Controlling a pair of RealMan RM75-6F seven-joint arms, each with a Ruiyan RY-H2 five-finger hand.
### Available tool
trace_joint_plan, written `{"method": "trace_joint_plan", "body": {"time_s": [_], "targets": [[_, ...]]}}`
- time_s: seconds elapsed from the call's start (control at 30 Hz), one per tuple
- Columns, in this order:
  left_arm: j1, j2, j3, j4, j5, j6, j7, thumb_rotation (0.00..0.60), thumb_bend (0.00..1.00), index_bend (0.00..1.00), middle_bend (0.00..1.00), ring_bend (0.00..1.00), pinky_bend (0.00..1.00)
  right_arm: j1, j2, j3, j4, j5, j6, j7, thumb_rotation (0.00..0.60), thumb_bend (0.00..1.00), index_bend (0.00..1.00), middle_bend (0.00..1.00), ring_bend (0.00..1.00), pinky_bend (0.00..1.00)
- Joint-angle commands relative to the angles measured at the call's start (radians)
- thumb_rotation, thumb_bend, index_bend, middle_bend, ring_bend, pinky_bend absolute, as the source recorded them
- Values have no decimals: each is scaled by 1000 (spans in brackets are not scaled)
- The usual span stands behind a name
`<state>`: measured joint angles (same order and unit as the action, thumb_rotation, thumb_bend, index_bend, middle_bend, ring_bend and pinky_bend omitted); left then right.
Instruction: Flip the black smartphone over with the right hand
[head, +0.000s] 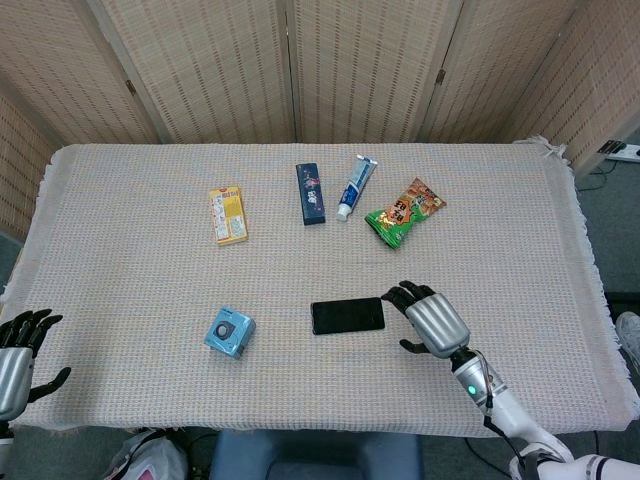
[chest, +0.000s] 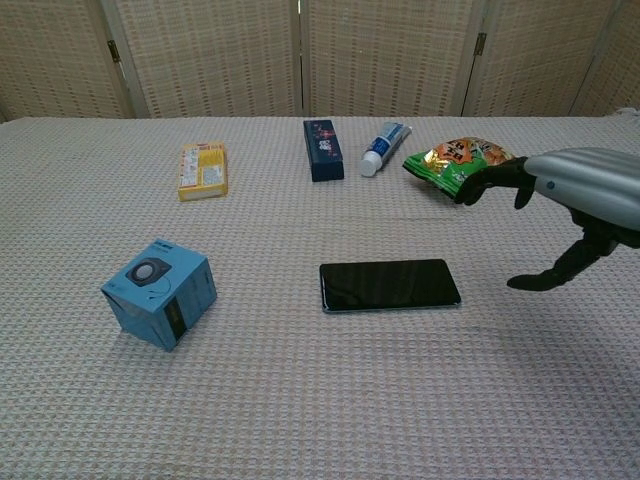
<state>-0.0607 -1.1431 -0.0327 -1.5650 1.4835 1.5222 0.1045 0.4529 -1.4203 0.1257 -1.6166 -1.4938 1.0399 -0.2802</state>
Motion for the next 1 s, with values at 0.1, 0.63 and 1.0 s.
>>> {"method": "trace_joint_plan", "body": {"time_s": [0.1, 0.63, 1.0], "targets": [[-1, -2, 0, 8, 1, -5, -8, 600, 212, 236, 185, 138, 193, 67, -92, 28, 72, 77, -70, -45, 600, 112, 223, 239, 151, 307], [8, -11, 4, 58, -11, -19, -48, 600, 212, 238, 184, 138, 193, 156, -256, 26, 204, 198, -131, -125, 600, 119, 223, 263, 151, 307], [7, -25, 3, 87, -12, -26, -72, 600, 212, 239, 184, 138, 193, 181, -276, 14, 223, 244, -131, -178, 600, 121, 255, 285, 151, 307]]}}
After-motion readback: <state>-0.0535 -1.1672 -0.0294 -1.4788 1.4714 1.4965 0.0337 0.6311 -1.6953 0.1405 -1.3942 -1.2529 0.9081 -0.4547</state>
